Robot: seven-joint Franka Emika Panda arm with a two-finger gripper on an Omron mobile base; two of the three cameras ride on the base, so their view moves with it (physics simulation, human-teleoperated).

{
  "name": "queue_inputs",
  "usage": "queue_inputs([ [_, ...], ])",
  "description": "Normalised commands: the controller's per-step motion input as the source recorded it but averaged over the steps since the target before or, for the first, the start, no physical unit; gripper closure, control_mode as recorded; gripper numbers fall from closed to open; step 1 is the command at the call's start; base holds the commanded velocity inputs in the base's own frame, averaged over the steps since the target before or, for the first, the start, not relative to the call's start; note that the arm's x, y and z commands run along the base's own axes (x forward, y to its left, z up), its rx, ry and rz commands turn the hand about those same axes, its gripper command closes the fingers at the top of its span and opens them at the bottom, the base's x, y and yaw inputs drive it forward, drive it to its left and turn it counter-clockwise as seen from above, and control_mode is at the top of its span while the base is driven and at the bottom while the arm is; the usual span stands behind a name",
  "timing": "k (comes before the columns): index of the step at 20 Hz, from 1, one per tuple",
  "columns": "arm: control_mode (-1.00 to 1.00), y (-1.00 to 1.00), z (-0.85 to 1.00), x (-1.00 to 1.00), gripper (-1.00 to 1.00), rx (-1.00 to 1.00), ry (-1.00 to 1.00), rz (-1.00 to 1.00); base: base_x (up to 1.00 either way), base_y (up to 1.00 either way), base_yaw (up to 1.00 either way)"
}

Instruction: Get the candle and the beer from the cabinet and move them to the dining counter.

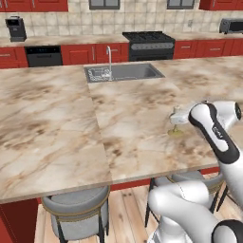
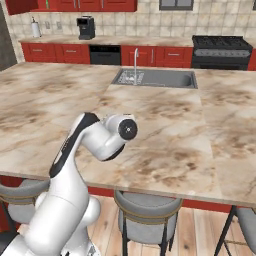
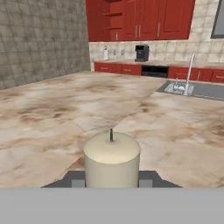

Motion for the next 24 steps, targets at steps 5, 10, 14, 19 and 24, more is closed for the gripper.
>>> queue_inputs([
  [5,-1.00,0.02,-0.18,0.54,1.00,0.00,0.00,0.01,0.00,0.00,0.00],
  [10,-1.00,0.00,-0.12,0.44,1.00,0.00,0.00,0.00,0.00,0.00,0.00],
  [14,-1.00,0.00,-0.25,0.40,1.00,0.01,0.00,0.00,0.00,0.00,0.00],
  [19,-1.00,0.00,-0.26,0.11,1.00,0.03,0.00,0.00,0.00,0.00,0.00],
  [24,-1.00,0.00,-0.31,0.00,1.00,0.02,0.00,0.02,0.00,0.00,0.00],
])
